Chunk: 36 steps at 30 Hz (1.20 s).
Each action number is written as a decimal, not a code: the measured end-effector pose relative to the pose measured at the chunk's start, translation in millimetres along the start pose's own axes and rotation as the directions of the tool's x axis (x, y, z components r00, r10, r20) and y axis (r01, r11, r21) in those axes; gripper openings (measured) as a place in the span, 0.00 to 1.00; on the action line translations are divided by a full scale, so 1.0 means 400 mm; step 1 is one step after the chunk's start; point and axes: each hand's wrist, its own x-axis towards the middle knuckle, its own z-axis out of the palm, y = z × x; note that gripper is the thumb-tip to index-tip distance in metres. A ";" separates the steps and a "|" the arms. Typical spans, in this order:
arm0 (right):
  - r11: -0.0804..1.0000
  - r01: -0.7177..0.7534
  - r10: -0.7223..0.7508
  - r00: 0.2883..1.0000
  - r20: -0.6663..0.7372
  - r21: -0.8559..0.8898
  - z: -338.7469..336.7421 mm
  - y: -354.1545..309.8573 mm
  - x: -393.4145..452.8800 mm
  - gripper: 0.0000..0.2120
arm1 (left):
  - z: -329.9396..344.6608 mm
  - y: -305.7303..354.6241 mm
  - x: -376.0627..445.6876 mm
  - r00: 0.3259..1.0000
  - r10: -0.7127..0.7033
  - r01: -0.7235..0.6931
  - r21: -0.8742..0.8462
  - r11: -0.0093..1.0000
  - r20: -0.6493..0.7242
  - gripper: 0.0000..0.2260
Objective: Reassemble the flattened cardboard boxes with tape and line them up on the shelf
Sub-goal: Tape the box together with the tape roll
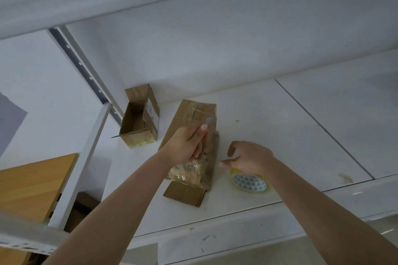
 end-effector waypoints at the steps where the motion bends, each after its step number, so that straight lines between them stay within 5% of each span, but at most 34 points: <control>1: 0.997 0.025 -0.024 1.000 -0.009 0.077 -0.001 0.011 -0.008 0.22 | -0.001 0.007 0.001 0.999 -0.016 0.015 0.023 1.000 0.044 0.20; 4: 0.916 0.088 -0.107 0.994 0.028 0.391 -0.008 0.047 -0.031 0.12 | -0.013 0.035 0.005 0.970 -0.084 0.046 0.168 0.985 0.230 0.18; 9: 0.899 0.136 -0.113 0.990 -0.079 0.416 -0.001 0.059 -0.051 0.06 | -0.014 0.111 0.016 0.869 -0.191 -0.149 0.610 0.778 0.457 0.19; 18: 0.909 0.137 -0.052 0.975 -0.218 0.393 0.001 0.033 -0.079 0.08 | 0.086 0.148 0.026 0.886 -0.357 -0.184 0.932 0.313 0.295 0.18; 22: 0.900 0.045 0.027 0.987 -0.158 0.434 0.013 0.041 -0.080 0.10 | 0.041 0.124 0.010 0.898 -0.269 -0.140 0.804 0.577 0.349 0.18; 25: 0.893 0.019 0.048 0.989 -0.137 0.449 0.019 0.036 -0.078 0.11 | 0.008 0.085 -0.003 0.974 -0.163 0.023 0.648 0.761 0.156 0.12; 29: 0.902 -0.007 0.067 0.990 -0.124 0.432 0.030 0.017 -0.075 0.10 | 0.065 0.044 -0.009 0.981 -0.086 0.181 0.645 0.743 -0.175 0.13; 36: 0.914 -0.114 0.173 0.978 -0.120 0.390 0.013 0.057 -0.073 0.10 | 0.123 0.019 -0.011 0.953 -0.085 0.283 0.758 0.588 -0.290 0.18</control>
